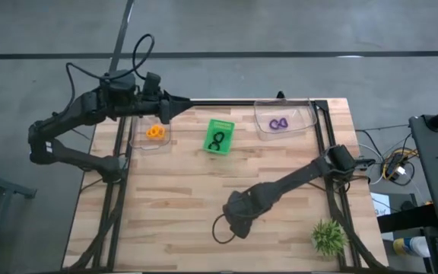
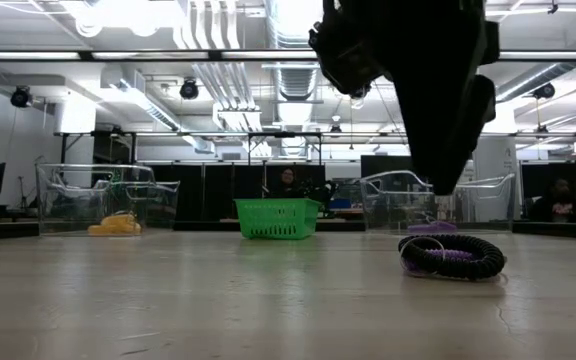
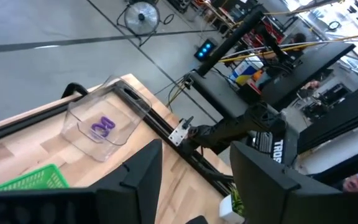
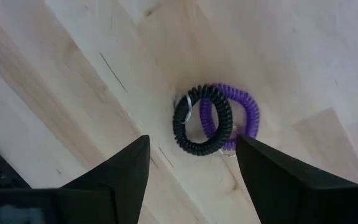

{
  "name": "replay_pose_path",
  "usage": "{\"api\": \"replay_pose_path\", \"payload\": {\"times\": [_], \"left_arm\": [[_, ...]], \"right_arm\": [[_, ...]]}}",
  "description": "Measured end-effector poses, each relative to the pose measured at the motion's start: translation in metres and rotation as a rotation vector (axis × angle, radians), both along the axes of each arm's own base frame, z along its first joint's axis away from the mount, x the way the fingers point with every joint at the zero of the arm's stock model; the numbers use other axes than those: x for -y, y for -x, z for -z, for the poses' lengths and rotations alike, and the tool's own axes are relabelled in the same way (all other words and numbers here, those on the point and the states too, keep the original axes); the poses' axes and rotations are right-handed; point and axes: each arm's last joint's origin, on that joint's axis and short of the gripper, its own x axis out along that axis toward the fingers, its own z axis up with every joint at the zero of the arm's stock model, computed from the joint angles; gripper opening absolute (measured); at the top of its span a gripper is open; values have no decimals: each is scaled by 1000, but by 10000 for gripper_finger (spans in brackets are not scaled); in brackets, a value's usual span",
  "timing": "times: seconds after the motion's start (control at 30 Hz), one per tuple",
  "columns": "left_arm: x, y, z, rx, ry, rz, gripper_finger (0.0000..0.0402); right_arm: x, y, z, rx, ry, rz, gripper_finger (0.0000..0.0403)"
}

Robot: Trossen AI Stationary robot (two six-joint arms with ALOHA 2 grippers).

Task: Sort spring keychains
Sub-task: Put the black spring keychain into the green bin

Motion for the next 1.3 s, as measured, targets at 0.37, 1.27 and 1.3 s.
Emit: {"api": "replay_pose_path", "payload": {"times": [0.37, 1.27, 1.3], "left_arm": [[2, -1, 1, -2, 2, 10, 181], [2, -1, 1, 0, -12, 13, 181], [2, -1, 1, 0, -13, 13, 181]], "right_arm": [[-2, 1, 18, -36, 22, 14, 209], [-12, -14, 13, 29, -22, -53, 8], [-14, -15, 13, 49, -37, -65, 10]]}}
